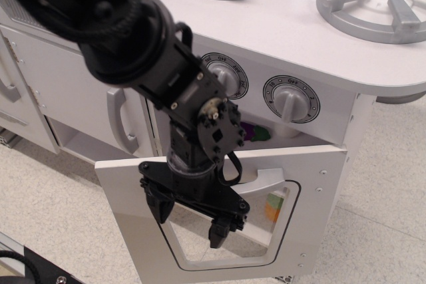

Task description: Close oven

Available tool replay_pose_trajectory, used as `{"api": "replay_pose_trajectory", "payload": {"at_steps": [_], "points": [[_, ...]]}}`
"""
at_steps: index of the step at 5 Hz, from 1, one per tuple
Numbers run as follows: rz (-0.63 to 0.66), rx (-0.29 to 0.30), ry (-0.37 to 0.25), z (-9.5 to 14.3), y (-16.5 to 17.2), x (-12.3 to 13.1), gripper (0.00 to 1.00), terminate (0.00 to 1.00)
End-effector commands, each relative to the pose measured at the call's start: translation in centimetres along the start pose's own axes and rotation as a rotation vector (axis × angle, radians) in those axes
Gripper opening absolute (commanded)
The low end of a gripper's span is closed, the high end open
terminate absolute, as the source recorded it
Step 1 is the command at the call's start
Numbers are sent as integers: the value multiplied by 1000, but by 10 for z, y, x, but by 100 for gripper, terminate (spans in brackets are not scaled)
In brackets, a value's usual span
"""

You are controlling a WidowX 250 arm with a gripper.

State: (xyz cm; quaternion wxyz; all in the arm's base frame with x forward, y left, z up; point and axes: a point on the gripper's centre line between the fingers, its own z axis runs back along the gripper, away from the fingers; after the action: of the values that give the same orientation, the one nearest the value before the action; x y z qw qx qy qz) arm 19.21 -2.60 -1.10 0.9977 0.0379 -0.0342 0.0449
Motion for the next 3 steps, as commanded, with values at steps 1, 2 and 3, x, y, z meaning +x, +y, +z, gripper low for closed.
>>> {"api": "replay_pose_trajectory", "payload": {"at_steps": [1,2,3], "points": [[82,9,-52,0,12,28,100,0],[117,32,-75,-2,18,45,100,0],[134,55,-103,-5,23,59,100,0]]}}
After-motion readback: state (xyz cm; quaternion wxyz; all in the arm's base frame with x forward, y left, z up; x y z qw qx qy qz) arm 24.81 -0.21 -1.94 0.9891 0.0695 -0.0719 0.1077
